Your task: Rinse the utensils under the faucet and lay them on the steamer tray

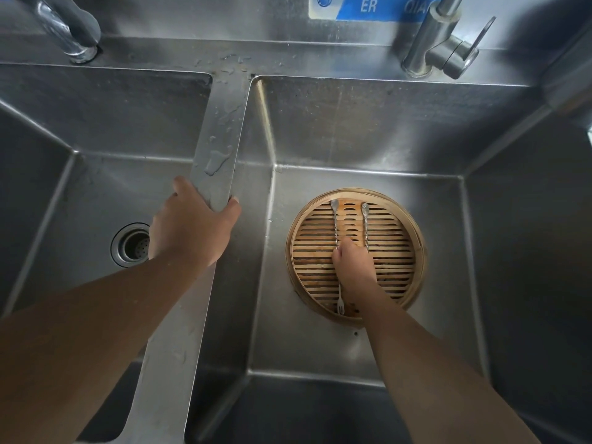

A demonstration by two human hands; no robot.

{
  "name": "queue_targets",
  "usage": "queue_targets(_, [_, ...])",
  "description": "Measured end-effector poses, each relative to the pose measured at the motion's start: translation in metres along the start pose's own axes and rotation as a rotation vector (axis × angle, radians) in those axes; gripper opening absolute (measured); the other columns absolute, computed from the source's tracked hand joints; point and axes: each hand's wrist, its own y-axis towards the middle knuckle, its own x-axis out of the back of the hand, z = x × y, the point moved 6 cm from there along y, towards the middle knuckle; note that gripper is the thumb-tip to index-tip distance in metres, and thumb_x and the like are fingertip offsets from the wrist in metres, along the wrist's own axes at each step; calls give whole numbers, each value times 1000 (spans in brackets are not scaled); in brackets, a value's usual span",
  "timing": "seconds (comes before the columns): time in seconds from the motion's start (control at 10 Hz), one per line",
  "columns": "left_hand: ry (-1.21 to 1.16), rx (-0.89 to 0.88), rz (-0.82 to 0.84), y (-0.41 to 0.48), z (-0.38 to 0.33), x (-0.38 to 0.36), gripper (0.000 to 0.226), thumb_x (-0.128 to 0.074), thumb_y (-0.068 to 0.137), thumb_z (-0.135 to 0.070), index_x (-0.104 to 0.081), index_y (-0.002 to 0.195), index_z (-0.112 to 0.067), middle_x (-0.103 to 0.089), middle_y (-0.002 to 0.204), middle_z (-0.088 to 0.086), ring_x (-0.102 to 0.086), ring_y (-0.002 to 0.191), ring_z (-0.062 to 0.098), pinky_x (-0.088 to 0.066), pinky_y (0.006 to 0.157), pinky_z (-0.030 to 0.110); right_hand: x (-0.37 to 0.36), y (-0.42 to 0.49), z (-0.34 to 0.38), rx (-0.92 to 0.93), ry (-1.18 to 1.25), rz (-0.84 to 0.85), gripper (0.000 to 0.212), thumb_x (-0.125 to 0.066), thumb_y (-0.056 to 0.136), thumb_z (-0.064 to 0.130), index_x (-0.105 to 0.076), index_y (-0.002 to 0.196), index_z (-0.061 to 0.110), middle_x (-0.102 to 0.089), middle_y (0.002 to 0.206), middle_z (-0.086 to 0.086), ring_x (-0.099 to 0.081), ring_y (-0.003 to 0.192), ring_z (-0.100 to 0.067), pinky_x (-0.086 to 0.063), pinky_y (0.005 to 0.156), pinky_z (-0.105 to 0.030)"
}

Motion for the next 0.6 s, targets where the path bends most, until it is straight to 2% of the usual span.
queue_targets(0.3, [20,18,14,0,-2,2,57,-55,78,-65,-40,100,-15,-62,93,11,-60,85,41,-45,68,42,1,-3,4,-37,-1,-9,19,-43,101,23,-56,106,10,-65,79,-8,-64,71,-23,-56,63,-36])
queue_targets(0.4, [7,21,38,-2,-4,4,58,-54,78,-66,-39,101,-15,-63,94,12,-61,86,42,-52,71,46,6,-7,6,-57,10,43,22,-44,101,28,-54,110,10,-66,85,-7,-65,77,-24,-58,69,-39])
queue_targets(0.5, [-42,3,62,-2,-5,6,57,-53,77,-65,-39,100,-15,-64,93,11,-62,86,41,-54,74,47,15,-17,8,-77,13,73,24,-44,101,29,-48,116,11,-64,90,-6,-64,80,-24,-55,68,-38])
queue_targets(0.6, [-74,34,100,-5,-6,8,57,-53,76,-64,-40,101,-15,-64,96,10,-63,89,41,-53,76,46,29,-43,11,-74,50,65,20,-44,99,23,-51,113,10,-63,93,-5,-63,77,-22,-54,64,-35])
